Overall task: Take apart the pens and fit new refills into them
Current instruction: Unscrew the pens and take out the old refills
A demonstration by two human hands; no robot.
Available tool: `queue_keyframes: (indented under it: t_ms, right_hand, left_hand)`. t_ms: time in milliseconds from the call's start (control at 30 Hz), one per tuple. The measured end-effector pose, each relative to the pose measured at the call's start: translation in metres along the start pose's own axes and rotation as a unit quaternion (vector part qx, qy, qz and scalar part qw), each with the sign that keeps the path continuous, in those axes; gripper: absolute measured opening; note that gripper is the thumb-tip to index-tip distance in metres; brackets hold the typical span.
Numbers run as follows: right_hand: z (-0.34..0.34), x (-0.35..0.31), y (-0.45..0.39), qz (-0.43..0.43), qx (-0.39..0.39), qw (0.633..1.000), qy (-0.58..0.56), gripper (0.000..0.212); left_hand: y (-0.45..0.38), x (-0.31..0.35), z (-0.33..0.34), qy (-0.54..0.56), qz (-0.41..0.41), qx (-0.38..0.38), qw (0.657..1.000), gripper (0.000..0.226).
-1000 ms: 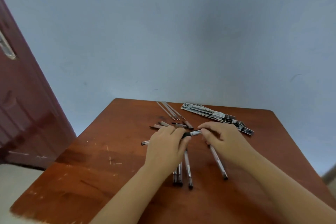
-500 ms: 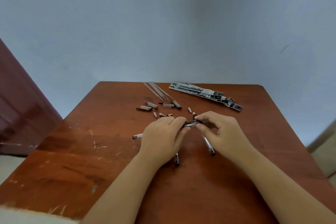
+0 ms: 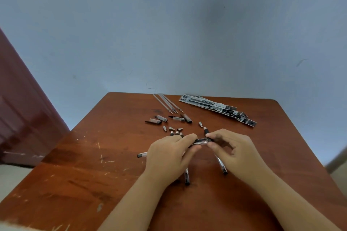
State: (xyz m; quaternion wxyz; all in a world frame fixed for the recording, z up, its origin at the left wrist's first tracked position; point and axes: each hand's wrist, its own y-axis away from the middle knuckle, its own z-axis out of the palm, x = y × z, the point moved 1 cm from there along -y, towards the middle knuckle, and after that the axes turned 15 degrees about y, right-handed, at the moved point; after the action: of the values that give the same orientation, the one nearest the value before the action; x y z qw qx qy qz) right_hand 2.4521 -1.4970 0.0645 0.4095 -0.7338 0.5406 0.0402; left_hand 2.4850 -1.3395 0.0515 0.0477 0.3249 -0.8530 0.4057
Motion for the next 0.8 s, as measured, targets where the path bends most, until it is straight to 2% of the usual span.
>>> queue_keyframes:
  t_ms: [133,233,333,600,733,800]
  right_hand:
    - [-0.001,0.000,0.000,-0.012,0.021,1.000,0.011,0.027]
    - [-0.003,0.004,-0.001,0.016,0.062,0.998,0.012,0.012]
    - [-0.003,0.006,0.000,0.037,0.097,0.994,0.024,0.025]
    - [0.004,-0.001,0.001,0.029,0.073,0.997,0.021,0.025]
    - [0.004,0.003,0.002,0.034,0.062,0.997,0.040,0.024]
    - [0.002,0.003,-0.001,0.043,0.051,0.997,0.048,0.032]
  left_hand:
    - [0.000,-0.001,-0.002,-0.009,-0.038,0.005,0.999,0.036]
    - [-0.001,-0.001,-0.007,-0.007,-0.069,0.019,0.997,0.041]
    - [-0.001,-0.002,-0.010,0.032,-0.092,0.037,0.995,0.037]
    - [-0.001,-0.005,-0.010,0.053,-0.117,0.036,0.991,0.028]
    - [-0.003,-0.007,-0.016,0.019,-0.126,0.045,0.991,0.019]
    - [-0.002,-0.014,-0.024,-0.013,-0.129,0.052,0.990,0.011]
